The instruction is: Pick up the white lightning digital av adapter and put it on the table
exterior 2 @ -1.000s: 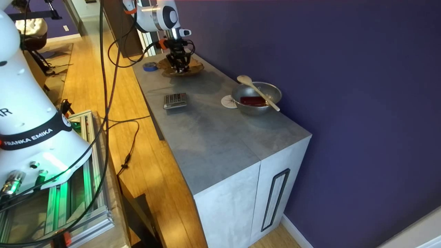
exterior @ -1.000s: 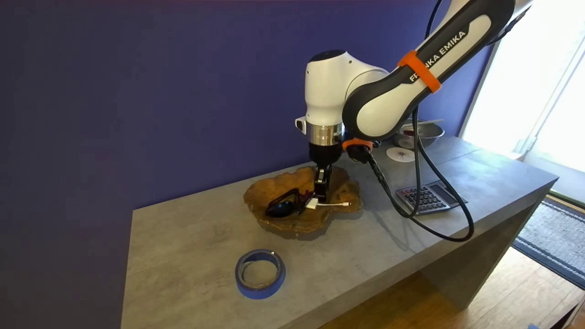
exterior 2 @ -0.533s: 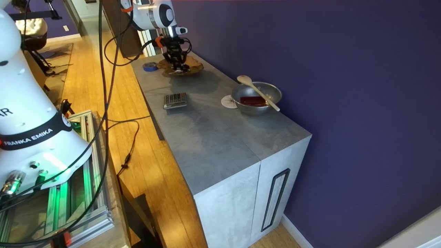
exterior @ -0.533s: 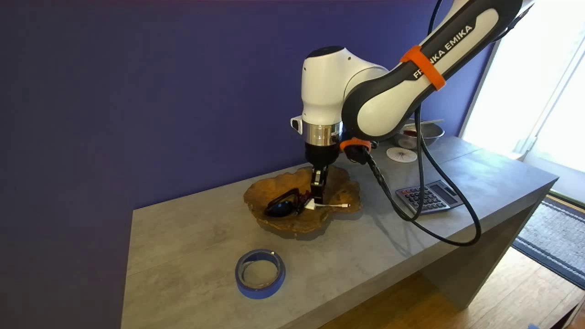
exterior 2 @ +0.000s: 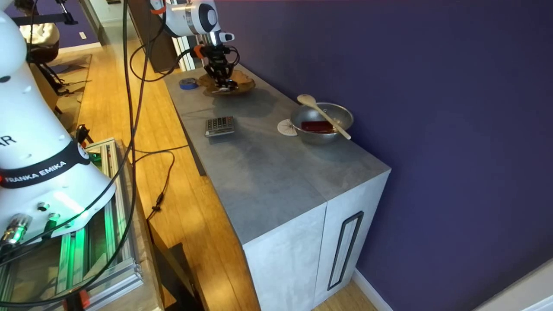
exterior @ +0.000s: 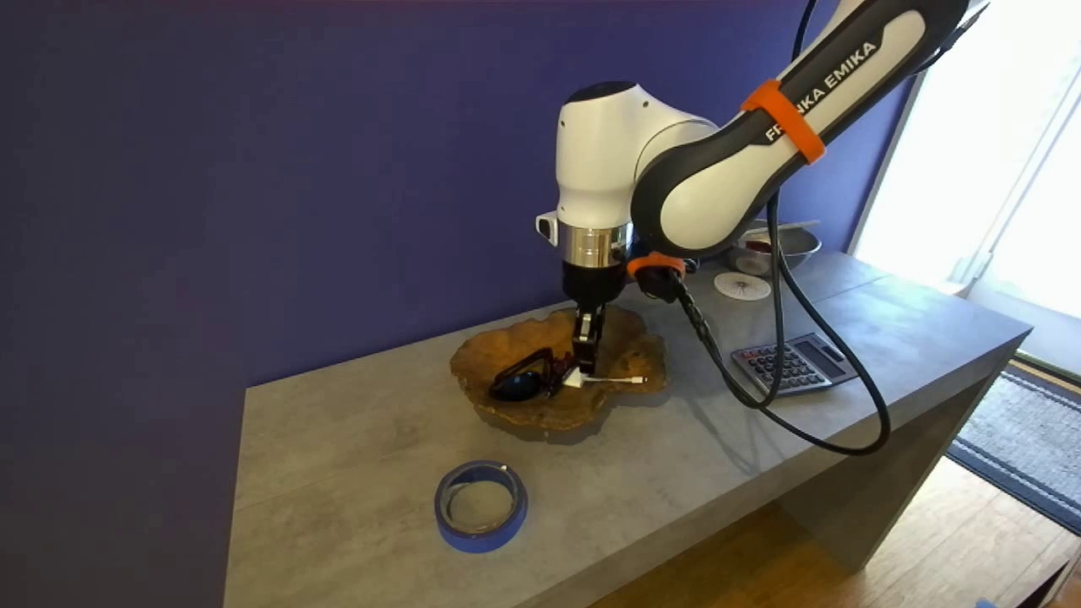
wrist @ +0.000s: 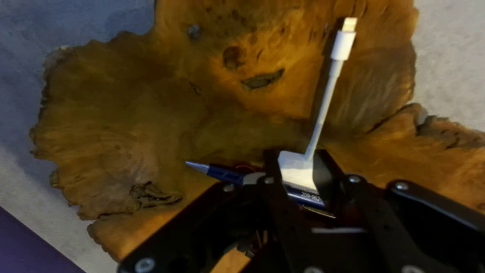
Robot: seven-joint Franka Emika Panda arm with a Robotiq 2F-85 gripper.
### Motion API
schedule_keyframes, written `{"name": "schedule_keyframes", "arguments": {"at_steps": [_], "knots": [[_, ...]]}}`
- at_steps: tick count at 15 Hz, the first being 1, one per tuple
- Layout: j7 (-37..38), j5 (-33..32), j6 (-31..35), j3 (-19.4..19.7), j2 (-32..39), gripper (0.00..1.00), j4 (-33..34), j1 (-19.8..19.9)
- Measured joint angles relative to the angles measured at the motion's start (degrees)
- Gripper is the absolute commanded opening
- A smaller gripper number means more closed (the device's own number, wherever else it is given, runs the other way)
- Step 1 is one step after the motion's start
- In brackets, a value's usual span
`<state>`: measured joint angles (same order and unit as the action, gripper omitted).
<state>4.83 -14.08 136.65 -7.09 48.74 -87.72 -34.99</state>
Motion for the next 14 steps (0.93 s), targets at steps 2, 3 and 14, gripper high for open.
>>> {"name": "schedule_keyframes", "arguments": {"at_steps": [2,3,14], "knots": [[0.04,0.0,-0.01,0.0,0.21,0.35,0.0,0.01],[0.06,0.02,-0.06,0.0,0.27,0.34,-0.01,0.02],[0.08,0.87,-1.05,-0.77,1.0,0.18,-0.02,0.42]]}}
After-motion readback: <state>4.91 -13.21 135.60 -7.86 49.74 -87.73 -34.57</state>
